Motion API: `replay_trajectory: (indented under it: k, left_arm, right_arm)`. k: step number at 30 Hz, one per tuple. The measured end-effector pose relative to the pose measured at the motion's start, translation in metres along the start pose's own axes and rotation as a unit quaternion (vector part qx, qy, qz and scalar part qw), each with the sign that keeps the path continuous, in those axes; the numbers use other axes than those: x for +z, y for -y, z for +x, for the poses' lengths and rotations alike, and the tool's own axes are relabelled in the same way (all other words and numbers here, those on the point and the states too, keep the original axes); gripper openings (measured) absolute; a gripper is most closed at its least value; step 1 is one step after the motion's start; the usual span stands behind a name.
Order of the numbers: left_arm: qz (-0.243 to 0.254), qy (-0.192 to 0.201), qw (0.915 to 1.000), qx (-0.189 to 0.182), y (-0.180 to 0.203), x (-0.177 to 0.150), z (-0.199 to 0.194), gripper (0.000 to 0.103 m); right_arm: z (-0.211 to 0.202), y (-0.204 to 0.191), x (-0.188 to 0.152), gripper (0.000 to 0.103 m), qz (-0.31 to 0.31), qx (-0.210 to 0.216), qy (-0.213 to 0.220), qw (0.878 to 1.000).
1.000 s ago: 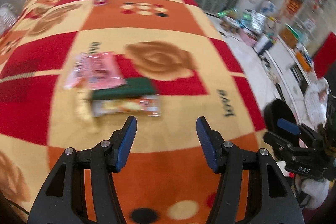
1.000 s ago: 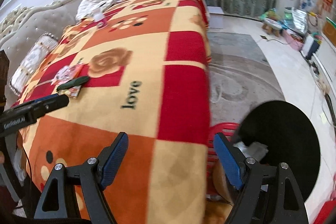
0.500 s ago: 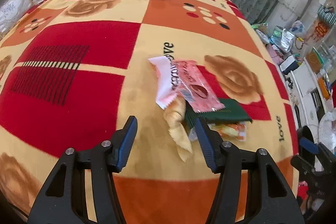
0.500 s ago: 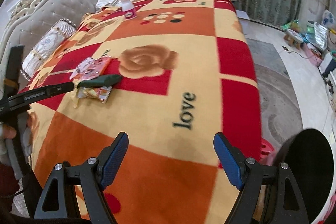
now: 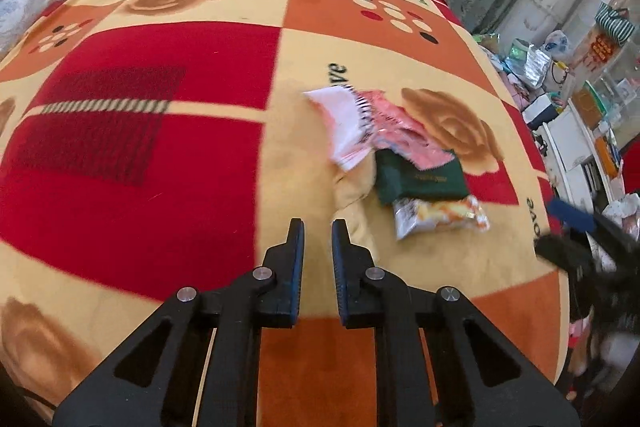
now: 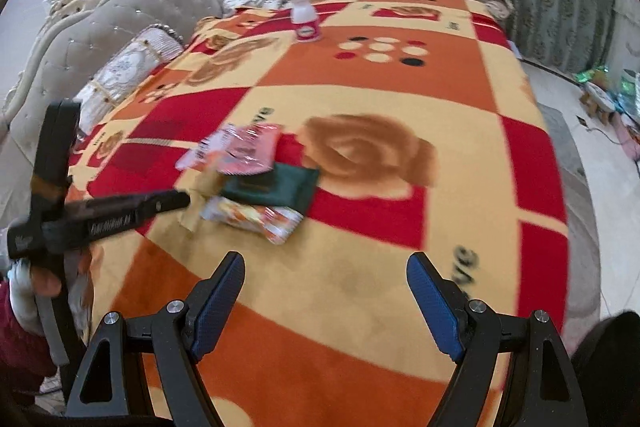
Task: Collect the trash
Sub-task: 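Grasp the crumpled tissue with left tool while right tool grasps pink wrapper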
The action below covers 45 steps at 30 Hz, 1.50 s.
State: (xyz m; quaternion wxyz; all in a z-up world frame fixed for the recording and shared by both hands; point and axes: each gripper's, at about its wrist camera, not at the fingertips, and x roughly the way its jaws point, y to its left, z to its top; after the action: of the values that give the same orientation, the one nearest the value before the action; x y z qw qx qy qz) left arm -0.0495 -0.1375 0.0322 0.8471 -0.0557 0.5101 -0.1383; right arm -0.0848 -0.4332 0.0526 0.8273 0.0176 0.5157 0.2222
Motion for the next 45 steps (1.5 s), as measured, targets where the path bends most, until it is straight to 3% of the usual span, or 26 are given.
replay_trajectory:
  k: [3,7,9,10,11,18,20,23,26,29,33,38,40,42,45]
  left_arm:
    - [-0.009,0.000,1.0000,0.001,-0.012,-0.004,-0.008,0.011]
    - [-0.024,0.013,0.9993,-0.023,-0.014,0.001,-0.013,0.013]
    - [-0.024,0.011,0.9987,-0.043,-0.009,0.005,-0.008,0.021]
    - [-0.023,0.010,0.9985,-0.048,-0.005,0.008,-0.003,0.031]
    - [-0.024,0.011,0.9984,-0.050,-0.003,0.010,0.000,0.035]
    - [-0.026,0.010,0.9985,-0.047,0.011,0.030,0.033,0.034]
    - [-0.025,0.008,0.9988,-0.042,0.010,0.031,0.033,0.014]
    - [-0.023,-0.008,0.9985,-0.049,0.001,0.023,0.025,0.014]
    - [-0.013,-0.010,0.9993,-0.033,-0.013,0.008,0.007,0.014]
    - [-0.023,-0.011,0.9995,-0.020,-0.034,-0.005,-0.007,0.014]
    - [-0.033,-0.003,0.9995,-0.002,-0.052,-0.017,-0.018,0.014]
    - [-0.037,0.004,0.9993,-0.006,-0.053,-0.019,-0.019,0.014]
    - [-0.035,0.008,0.9993,-0.012,-0.048,-0.018,-0.019,0.014]
    - [-0.033,0.011,0.9993,-0.016,-0.043,-0.016,-0.020,0.014]
    - [-0.029,0.019,0.9992,-0.021,-0.034,-0.012,-0.023,0.014]
  right_arm:
    - [0.011,-0.016,0.016,0.081,-0.006,0.017,0.005,1.000]
    - [0.030,-0.038,0.044,0.081,-0.016,0.034,0.002,0.999]
    - [0.035,-0.045,0.055,0.081,-0.016,0.036,0.006,0.999]
    - [0.035,-0.046,0.059,0.081,-0.014,0.037,0.008,0.999]
    - [0.035,-0.046,0.063,0.081,-0.013,0.037,0.010,0.999]
    - [0.041,-0.034,0.073,0.081,-0.002,0.020,0.004,1.000]
    - [0.046,-0.029,0.074,0.081,0.006,0.021,-0.001,1.000]
    - [0.055,-0.027,0.077,0.081,0.017,0.031,-0.009,0.999]
    - [0.064,-0.033,0.081,0.082,0.016,0.043,-0.011,0.999]
    - [0.080,-0.046,0.086,0.090,0.011,0.052,-0.020,0.998]
    - [0.109,-0.060,0.093,0.090,0.016,0.063,-0.043,0.997]
    - [0.137,-0.073,0.097,0.090,-0.003,0.040,-0.068,0.997]
    - [0.139,-0.073,0.096,0.085,-0.008,0.035,-0.062,0.997]
    - [0.136,-0.071,0.096,0.051,-0.017,0.033,-0.054,0.998]
    - [0.127,-0.069,0.094,0.042,-0.031,0.033,-0.048,0.998]
